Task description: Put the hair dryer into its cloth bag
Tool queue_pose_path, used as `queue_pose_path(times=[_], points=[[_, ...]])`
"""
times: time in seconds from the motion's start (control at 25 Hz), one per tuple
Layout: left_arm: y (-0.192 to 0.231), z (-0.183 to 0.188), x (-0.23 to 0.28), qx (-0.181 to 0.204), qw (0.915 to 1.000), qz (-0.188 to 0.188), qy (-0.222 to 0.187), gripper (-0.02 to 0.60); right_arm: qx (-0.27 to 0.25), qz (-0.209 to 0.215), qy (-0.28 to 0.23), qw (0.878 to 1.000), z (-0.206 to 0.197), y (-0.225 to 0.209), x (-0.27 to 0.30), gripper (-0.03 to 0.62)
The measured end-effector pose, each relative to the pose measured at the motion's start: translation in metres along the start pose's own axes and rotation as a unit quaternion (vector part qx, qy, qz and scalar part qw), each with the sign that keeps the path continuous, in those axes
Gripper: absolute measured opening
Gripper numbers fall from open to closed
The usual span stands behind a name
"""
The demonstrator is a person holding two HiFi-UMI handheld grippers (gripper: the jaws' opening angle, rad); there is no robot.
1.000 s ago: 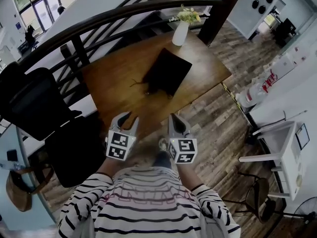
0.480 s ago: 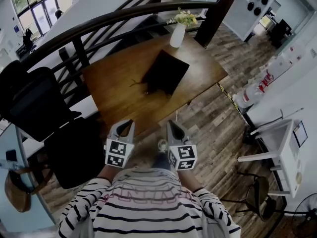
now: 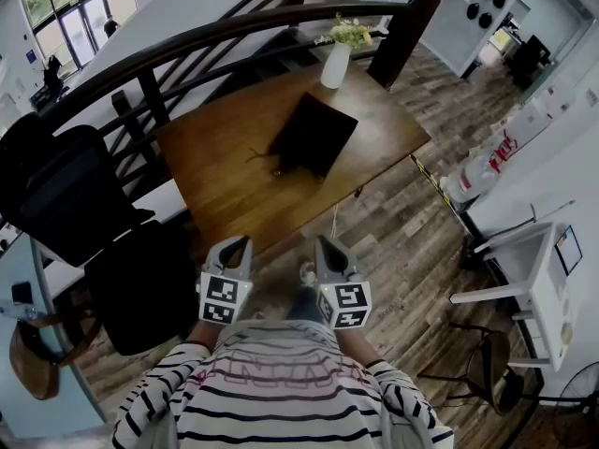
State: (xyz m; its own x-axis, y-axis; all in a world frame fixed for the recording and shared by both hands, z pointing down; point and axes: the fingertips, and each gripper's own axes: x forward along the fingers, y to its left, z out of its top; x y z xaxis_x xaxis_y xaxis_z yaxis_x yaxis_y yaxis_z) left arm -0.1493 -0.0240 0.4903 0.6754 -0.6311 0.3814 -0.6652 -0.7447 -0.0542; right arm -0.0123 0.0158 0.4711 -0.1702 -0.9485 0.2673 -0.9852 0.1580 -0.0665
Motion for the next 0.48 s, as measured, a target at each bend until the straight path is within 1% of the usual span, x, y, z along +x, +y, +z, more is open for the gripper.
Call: queue_pose_path(times=[0.36, 0.48], points=[[-0.0008, -0.0013, -0.0063, 0.004, 1.0000, 0.001, 0.000, 0.003, -0.002, -0.003, 0.003, 1.000, 0.0012, 0.0059, -0.0012, 0.000], [-0.0003, 0.0000, -0.0068, 0.005, 1.0000, 0.000, -0.002, 0.003, -0.007, -0.006, -0.003, 1.000, 0.0041, 0.0053, 0.0005, 0.000]])
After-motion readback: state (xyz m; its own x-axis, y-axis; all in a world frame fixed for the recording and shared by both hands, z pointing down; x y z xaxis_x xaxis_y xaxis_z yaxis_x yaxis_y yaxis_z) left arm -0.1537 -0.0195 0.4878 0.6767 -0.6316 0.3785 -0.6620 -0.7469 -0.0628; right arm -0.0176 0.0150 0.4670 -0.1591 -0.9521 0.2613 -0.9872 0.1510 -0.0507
